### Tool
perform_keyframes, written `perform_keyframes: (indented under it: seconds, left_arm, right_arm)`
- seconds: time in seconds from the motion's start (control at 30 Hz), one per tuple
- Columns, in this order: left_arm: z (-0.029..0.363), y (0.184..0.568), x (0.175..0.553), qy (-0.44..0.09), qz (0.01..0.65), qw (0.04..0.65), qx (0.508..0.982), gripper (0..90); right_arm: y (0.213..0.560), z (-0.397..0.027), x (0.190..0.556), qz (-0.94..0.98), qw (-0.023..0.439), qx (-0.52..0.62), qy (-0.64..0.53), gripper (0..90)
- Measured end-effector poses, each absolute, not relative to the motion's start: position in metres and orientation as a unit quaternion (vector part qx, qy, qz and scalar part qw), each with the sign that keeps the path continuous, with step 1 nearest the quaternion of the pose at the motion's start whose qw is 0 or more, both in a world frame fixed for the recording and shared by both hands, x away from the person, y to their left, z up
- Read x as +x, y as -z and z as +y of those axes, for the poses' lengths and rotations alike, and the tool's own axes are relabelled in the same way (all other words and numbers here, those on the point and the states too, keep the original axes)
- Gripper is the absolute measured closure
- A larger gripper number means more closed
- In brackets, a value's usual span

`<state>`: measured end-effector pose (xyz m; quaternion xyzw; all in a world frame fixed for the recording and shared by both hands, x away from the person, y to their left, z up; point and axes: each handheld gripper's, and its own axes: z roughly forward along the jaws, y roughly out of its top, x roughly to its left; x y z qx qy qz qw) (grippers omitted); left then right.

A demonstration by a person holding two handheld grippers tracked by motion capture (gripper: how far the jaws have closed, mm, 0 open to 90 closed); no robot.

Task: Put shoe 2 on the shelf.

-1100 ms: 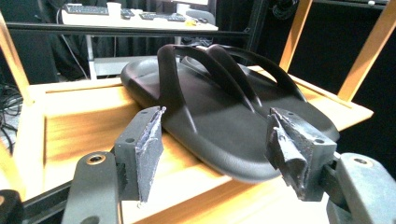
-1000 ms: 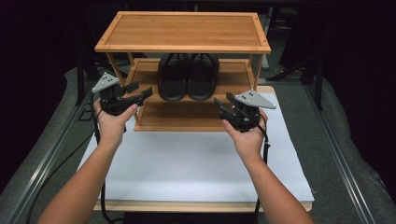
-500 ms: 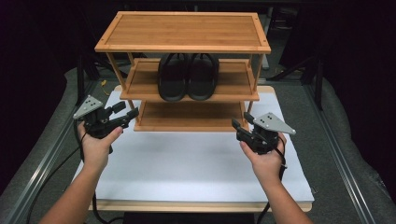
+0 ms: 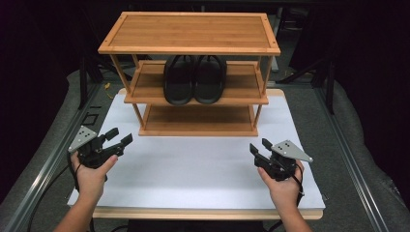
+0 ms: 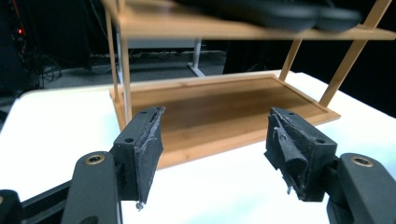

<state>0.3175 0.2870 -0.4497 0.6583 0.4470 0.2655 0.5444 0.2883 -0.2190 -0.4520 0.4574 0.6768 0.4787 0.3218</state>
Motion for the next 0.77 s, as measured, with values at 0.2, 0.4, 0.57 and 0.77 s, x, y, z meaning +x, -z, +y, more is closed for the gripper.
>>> perform_keyframes:
  seconds: [0.2, 0.4, 0.57, 0.77]
  left_arm:
    - [0.286, 0.476, 0.319, -0.265, 0.445, 0.527, 0.674, 34.9]
    - [0.28, 0.502, 0.325, -0.257, 0.44, 0.498, 0.702, 34.0]
    - [0.281, 0.508, 0.329, -0.257, 0.447, 0.484, 0.707, 33.4]
    - [0.285, 0.51, 0.332, -0.252, 0.455, 0.484, 0.703, 32.7]
  right_arm:
    - [0.476, -0.222, 0.288, 0.68, 0.32, 0.464, -0.469, 50.7]
    - [0.497, -0.225, 0.291, 0.681, 0.316, 0.474, -0.46, 49.9]
    - [0.506, -0.228, 0.295, 0.683, 0.313, 0.483, -0.449, 49.5]
    - [0.513, -0.234, 0.3, 0.685, 0.304, 0.494, -0.441, 49.0]
